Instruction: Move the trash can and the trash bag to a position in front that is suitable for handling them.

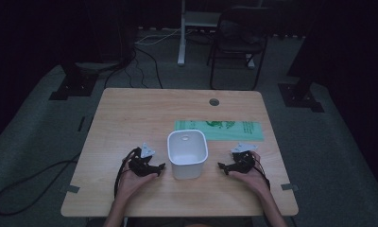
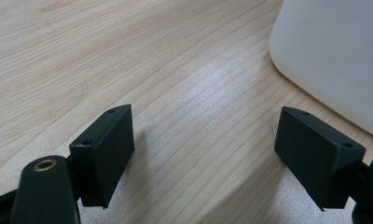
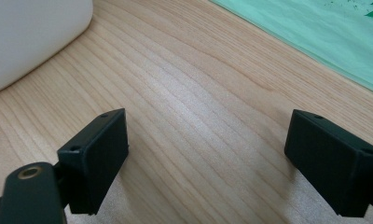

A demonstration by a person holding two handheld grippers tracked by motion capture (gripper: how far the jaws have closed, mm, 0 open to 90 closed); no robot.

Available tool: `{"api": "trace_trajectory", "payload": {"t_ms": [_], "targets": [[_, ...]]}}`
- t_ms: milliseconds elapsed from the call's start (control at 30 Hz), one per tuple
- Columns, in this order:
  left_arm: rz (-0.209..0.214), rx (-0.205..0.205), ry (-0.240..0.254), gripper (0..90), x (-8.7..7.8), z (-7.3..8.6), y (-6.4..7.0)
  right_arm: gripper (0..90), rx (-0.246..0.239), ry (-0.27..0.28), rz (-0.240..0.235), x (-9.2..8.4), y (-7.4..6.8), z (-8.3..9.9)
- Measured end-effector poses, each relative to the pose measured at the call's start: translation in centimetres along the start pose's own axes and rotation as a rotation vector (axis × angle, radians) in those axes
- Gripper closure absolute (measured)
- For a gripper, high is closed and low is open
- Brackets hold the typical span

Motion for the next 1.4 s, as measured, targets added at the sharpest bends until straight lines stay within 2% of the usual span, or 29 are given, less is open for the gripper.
{"api": "trace_trajectory", "payload": {"t_ms": [133, 167, 200, 267, 367, 567, 633, 733, 867, 1100, 1333, 1400], "targets": [[0.002, 0.000, -0.003, 21.0, 0.0, 0.0, 0.4, 13.5, 0.006, 0.001, 0.003, 0.0, 0.0, 0.0], [0.008, 0.002, -0.001, 24.7, 0.0, 0.0, 0.5, 13.5, 0.021, -0.001, 0.005, 0.0, 0.0, -0.1], [0.018, 0.005, 0.000, 24.7, 0.0, -0.1, 0.8, 13.7, 0.029, -0.003, 0.001, 0.0, -0.1, -0.2], [0.023, 0.014, -0.002, 24.7, 0.1, -0.1, 1.0, 13.8, 0.028, -0.005, -0.009, 0.0, -0.3, -0.3], [0.030, 0.029, 0.008, 24.7, 0.0, -0.3, 1.4, 13.8, 0.020, -0.003, 0.004, 0.0, -0.8, -0.7], [0.036, 0.030, 0.027, 24.7, -0.1, -0.6, 1.6, 13.8, 0.020, 0.013, 0.002, 0.0, -1.5, -1.4], [0.035, 0.028, 0.033, 24.7, -0.1, -0.7, 1.5, 13.8, 0.005, 0.019, -0.001, 0.3, -2.0, -2.1], [0.031, 0.021, 0.052, 24.7, -0.2, -1.0, 1.5, 13.8, 0.027, 0.031, -0.021, 0.5, -2.7, -2.8], [0.030, 0.020, 0.069, 24.7, -0.3, -1.2, 1.6, 13.8, -0.003, 0.036, -0.033, 1.1, -4.0, -3.9], [0.015, 0.010, 0.079, 24.7, -0.7, -1.2, 1.1, 14.2, -0.023, 0.041, -0.064, 1.6, -5.8, -4.9], [-0.029, -0.042, 0.102, 24.6, -1.8, -0.7, -0.4, 14.2, -0.030, 0.041, -0.086, 2.4, -7.0, -5.8], [-0.044, -0.057, 0.108, 24.7, -2.2, -0.5, -0.9, 14.2, -0.047, 0.047, -0.082, 2.7, -7.3, -6.2]]}}
Point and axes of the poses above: each handheld gripper's, and its own axes: x roughly forward along the jaws, z roughly out of its underside, y roughly to its right, the point moved 5 cm from there along x, roughly forward along the jaws, and after that the axes turned 14 degrees about z, right-handed, at the moved point
